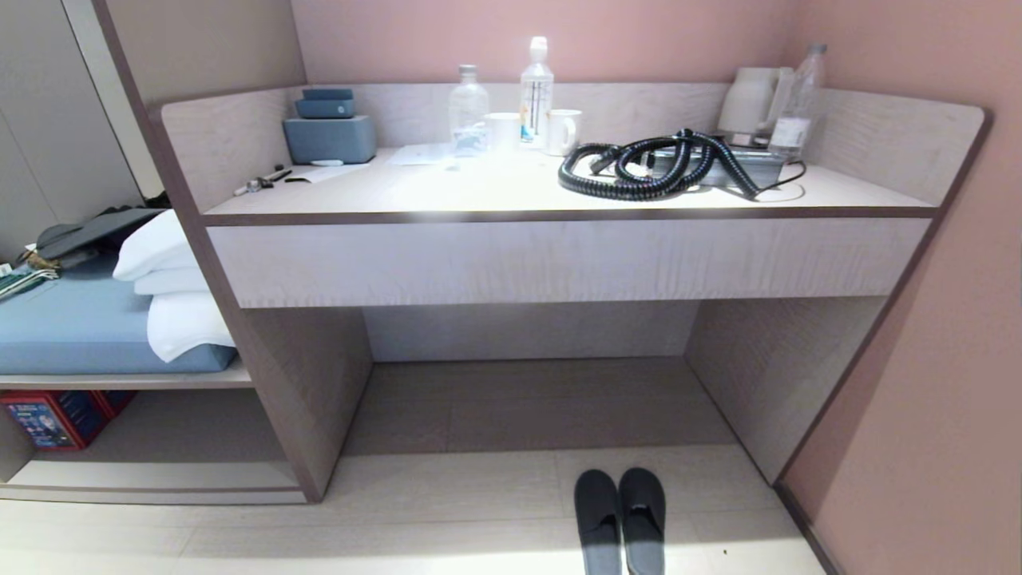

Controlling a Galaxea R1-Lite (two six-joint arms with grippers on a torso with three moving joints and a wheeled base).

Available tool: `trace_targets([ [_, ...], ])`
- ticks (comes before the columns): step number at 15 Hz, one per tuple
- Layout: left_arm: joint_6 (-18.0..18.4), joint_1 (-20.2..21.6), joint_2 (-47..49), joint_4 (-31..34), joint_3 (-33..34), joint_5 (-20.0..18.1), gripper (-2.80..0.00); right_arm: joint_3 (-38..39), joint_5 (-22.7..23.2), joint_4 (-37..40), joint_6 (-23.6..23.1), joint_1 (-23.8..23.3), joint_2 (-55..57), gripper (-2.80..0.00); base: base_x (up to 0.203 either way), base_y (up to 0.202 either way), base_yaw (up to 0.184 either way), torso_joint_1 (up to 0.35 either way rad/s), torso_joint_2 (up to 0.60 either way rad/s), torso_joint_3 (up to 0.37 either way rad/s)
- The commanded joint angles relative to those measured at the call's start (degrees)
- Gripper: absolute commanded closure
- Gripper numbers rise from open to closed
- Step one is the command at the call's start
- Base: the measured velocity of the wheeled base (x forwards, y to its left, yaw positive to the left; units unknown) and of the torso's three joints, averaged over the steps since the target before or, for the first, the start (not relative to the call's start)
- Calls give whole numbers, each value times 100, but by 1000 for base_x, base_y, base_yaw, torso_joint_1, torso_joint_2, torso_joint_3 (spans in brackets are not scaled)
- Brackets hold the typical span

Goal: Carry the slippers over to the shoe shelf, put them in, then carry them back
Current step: Pick up the slippers on the floor

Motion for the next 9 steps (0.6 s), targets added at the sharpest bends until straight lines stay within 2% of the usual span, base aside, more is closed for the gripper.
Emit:
trace_targets([
  [1, -10, 5, 7, -2, -1, -1, 0, 0, -1, 2, -13, 5, 7, 0, 0, 0, 0, 12, 7, -168],
  [9, -19, 5, 7, -20, 7, -1, 0, 0, -1, 2, -4, 5, 7, 0, 0, 0, 0, 2, 1, -194],
])
